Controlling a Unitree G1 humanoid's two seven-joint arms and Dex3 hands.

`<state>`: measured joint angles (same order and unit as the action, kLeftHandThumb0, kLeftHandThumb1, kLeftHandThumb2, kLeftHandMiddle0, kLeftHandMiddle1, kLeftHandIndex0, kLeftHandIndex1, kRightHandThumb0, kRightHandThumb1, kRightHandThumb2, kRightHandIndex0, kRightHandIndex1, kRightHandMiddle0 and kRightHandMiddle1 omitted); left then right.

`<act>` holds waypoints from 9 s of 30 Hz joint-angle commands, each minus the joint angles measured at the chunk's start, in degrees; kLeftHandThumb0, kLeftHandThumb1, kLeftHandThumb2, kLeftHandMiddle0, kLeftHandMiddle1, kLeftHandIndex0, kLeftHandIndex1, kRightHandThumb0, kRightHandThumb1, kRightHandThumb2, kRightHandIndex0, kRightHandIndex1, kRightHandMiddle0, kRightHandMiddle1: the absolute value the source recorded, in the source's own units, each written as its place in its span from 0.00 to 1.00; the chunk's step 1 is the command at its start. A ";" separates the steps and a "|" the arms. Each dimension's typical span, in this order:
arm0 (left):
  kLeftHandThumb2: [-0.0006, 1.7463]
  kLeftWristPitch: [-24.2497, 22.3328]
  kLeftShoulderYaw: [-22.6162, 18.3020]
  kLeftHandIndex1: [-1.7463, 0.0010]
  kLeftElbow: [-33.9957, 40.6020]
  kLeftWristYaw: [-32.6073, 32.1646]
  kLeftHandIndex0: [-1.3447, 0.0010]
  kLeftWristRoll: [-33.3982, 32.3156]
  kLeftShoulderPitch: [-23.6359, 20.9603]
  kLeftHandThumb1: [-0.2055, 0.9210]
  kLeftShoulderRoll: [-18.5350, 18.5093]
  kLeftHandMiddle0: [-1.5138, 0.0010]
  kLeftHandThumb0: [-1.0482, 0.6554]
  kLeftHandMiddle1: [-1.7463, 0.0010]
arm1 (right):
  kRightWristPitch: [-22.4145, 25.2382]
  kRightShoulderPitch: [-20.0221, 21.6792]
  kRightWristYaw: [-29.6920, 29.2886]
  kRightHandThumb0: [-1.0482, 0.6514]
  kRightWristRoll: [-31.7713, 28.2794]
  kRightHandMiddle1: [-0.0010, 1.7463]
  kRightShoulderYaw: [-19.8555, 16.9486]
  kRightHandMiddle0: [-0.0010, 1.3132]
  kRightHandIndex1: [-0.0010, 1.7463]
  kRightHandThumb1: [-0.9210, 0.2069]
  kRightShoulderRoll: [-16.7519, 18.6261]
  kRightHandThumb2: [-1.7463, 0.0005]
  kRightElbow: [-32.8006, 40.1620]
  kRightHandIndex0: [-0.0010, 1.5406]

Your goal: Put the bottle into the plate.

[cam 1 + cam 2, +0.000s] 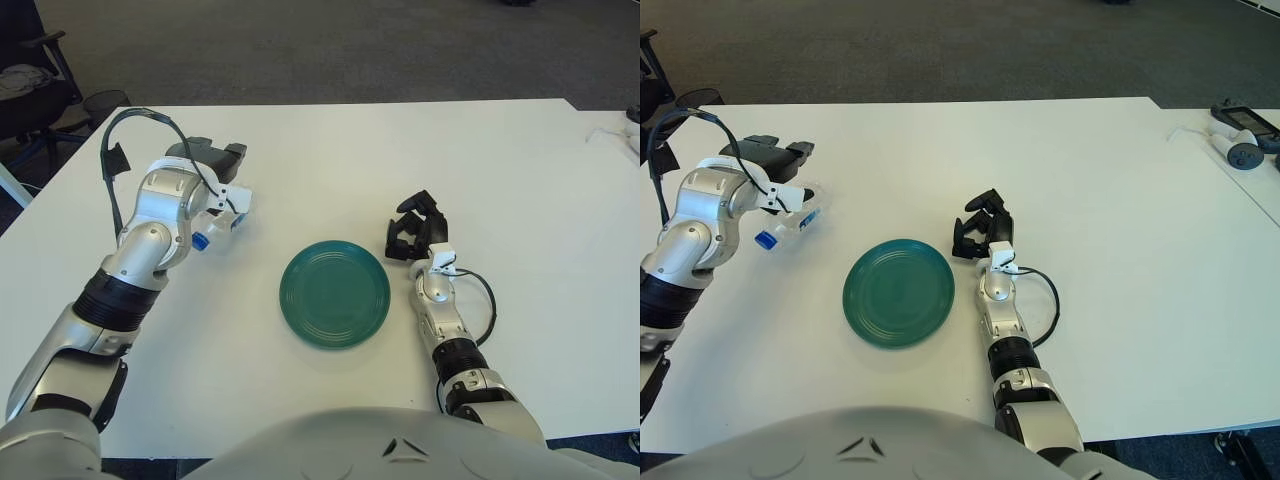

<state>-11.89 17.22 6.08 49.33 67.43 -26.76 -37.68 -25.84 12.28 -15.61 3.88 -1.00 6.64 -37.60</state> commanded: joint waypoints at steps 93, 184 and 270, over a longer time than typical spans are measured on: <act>0.60 5.93 12.32 0.92 -8.08 1.39 1.00 7.30 0.30 1.00 1.80 0.71 0.00 0.98 | 5.17 -6.96 2.67 0.62 -0.95 1.00 -1.67 0.40 0.94 0.70 -0.81 0.14 -6.43 0.52; 0.56 -16.36 -3.55 1.00 -5.98 -15.32 1.00 12.94 4.43 1.00 11.28 0.91 0.00 1.00 | 6.55 -6.34 3.44 0.62 -0.23 1.00 -1.84 0.42 0.94 0.74 -1.51 0.11 -5.90 0.54; 0.55 -9.20 1.38 0.00 -17.23 -10.31 0.63 -9.31 -6.61 1.00 -1.73 0.23 0.00 0.00 | 7.19 -5.81 2.36 0.62 0.10 1.00 -1.68 0.41 0.95 0.73 -1.09 0.12 -7.31 0.53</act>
<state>-17.77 19.74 -10.90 41.75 56.98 -33.07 -40.83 -25.45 12.82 -12.78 4.23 -2.05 5.67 -38.07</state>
